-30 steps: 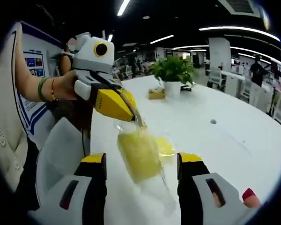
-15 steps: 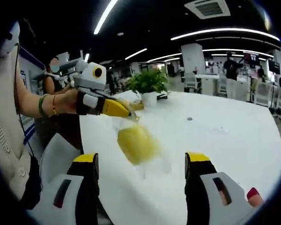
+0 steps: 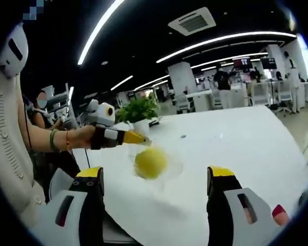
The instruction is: Compare the silicone blocks by pressing each to a similar depth, holding the contact briefly, and releasing to observe deformation and rebound differences across the visible hardness samples.
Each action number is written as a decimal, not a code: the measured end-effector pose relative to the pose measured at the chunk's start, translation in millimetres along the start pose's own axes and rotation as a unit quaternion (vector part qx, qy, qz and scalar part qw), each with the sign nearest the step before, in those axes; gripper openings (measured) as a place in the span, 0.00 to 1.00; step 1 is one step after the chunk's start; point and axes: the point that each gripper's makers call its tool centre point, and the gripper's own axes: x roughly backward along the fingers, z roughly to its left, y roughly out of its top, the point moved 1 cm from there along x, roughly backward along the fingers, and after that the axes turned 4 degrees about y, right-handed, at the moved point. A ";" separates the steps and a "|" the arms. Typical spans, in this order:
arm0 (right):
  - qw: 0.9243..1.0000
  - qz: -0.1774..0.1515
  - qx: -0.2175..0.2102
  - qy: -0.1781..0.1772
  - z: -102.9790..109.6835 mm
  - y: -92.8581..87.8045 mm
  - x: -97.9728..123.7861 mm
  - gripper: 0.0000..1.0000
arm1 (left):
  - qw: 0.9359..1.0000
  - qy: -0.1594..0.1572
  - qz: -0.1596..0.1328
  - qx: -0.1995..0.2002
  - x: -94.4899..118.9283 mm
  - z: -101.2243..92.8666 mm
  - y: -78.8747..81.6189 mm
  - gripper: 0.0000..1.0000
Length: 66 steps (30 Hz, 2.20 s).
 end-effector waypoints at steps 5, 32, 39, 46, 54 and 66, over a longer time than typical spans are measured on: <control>1.000 0.002 -0.022 -0.017 3.1 -13.5 20.3 0.79 | 1.000 0.000 0.005 0.009 -12.9 4.1 -5.2 0.00; 0.995 0.033 -0.053 -0.074 -22.0 -31.7 55.6 0.80 | 0.985 0.084 -0.035 0.145 -63.8 98.2 -31.9 0.00; 0.994 0.043 -0.060 -0.085 -25.7 -37.6 57.4 0.79 | 0.980 0.105 -0.031 0.164 -74.1 120.0 -42.9 0.00; 0.992 0.055 -0.069 -0.093 -27.5 -46.1 60.2 0.79 | 0.977 0.122 -0.018 0.173 -84.5 138.9 -54.3 0.00; 0.990 0.059 -0.077 -0.099 -29.0 -52.1 60.5 0.78 | 0.978 0.144 0.012 0.149 -92.9 160.4 -65.6 0.00; 0.989 0.066 -0.077 -0.110 -34.0 -55.9 63.3 0.77 | 0.976 0.175 0.033 0.128 -97.5 177.4 -78.9 0.00</control>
